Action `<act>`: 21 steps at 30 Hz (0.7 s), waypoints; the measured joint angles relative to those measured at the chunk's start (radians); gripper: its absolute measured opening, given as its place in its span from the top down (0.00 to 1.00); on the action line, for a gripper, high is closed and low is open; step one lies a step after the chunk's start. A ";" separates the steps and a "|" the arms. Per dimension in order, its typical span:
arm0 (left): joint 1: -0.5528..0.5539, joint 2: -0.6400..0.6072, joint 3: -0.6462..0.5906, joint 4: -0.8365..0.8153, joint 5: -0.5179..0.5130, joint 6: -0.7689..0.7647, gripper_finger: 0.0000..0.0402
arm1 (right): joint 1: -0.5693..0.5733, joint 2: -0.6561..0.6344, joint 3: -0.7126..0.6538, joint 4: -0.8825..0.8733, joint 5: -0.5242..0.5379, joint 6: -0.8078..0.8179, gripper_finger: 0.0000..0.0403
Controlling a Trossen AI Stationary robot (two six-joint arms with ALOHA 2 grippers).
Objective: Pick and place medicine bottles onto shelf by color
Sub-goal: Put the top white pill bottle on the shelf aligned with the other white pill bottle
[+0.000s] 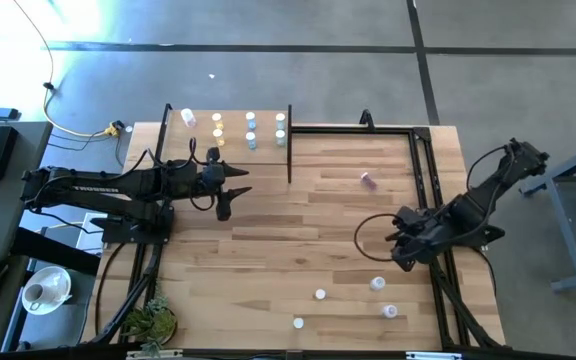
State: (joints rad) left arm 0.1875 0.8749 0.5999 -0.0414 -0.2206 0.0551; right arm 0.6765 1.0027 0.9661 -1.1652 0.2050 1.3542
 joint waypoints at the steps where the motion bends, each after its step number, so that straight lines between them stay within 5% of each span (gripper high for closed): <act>1: 0.000 0.000 0.000 0.000 0.000 -0.001 0.51 | 0.014 0.000 0.000 0.008 0.004 0.010 0.57; 21: 0.000 0.000 0.000 0.001 0.000 -0.018 0.51 | 0.155 0.206 0.000 0.115 0.046 0.034 0.57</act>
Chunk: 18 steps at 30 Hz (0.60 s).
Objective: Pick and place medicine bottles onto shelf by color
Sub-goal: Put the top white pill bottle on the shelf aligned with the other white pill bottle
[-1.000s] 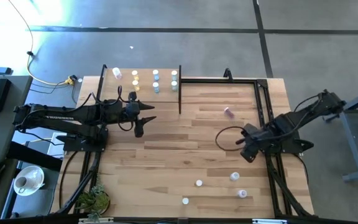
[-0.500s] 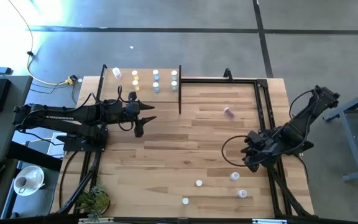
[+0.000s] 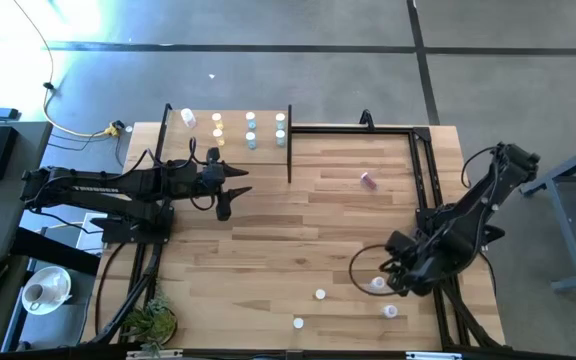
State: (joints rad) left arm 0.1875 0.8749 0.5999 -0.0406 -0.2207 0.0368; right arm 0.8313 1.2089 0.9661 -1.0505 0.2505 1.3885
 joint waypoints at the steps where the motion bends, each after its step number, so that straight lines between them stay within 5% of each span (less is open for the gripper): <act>1: 0.000 0.000 0.000 0.000 0.000 0.000 0.51 | 0.004 0.014 0.000 0.001 -0.015 0.000 0.57; 6: 0.000 0.000 0.000 0.000 0.000 -0.007 0.51 | 0.019 0.075 0.000 0.014 -0.102 0.002 0.57; 18: 0.000 0.000 0.000 0.000 0.000 -0.037 0.51 | 0.030 0.191 0.000 0.069 -0.114 -0.001 0.53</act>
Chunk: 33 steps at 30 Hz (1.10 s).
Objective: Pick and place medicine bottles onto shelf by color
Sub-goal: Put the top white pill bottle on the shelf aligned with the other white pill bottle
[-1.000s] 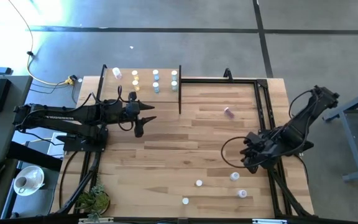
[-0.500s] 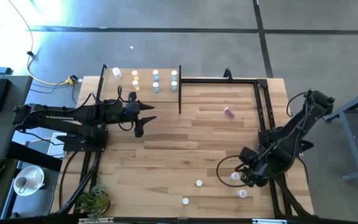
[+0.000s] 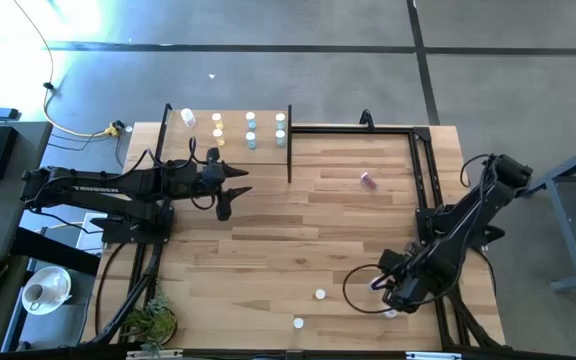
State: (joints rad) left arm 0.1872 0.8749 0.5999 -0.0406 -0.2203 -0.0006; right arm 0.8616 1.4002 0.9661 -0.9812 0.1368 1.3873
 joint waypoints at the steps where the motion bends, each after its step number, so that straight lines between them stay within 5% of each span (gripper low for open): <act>1: 0.000 0.000 0.000 0.000 0.000 0.000 0.51 | 0.000 0.010 0.000 0.017 0.000 0.000 0.51; 9: 0.000 0.000 0.000 0.000 0.000 -0.024 0.51 | 0.019 0.071 0.000 0.095 -0.002 -0.087 0.39; 33: 0.000 0.000 0.000 0.000 0.000 -0.049 0.51 | 0.081 0.138 0.000 0.093 0.198 -0.044 0.38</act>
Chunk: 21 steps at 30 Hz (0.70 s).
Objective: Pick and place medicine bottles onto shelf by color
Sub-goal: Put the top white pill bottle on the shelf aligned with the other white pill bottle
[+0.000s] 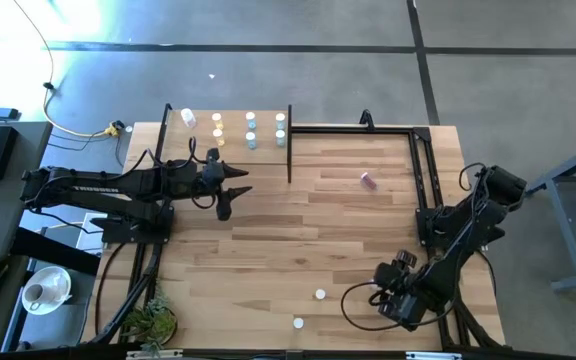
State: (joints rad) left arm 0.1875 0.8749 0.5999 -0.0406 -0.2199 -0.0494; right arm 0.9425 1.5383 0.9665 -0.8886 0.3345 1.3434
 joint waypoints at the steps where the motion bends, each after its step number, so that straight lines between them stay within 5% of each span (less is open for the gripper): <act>1: 0.000 0.000 0.000 0.000 0.000 0.000 0.51 | -0.002 0.000 0.000 0.000 0.000 0.003 0.38; 14: 0.000 0.000 0.000 0.000 0.000 0.000 0.51 | -0.061 0.061 0.000 0.012 -0.033 -0.024 0.39; 21: 0.000 0.000 0.000 0.000 0.000 0.000 0.51 | -0.074 0.061 0.000 0.016 -0.092 -0.028 0.54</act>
State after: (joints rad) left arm 0.1875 0.8753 0.5999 -0.0406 -0.2199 -0.0494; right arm 0.8682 1.5990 0.9668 -0.8728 0.2422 1.3151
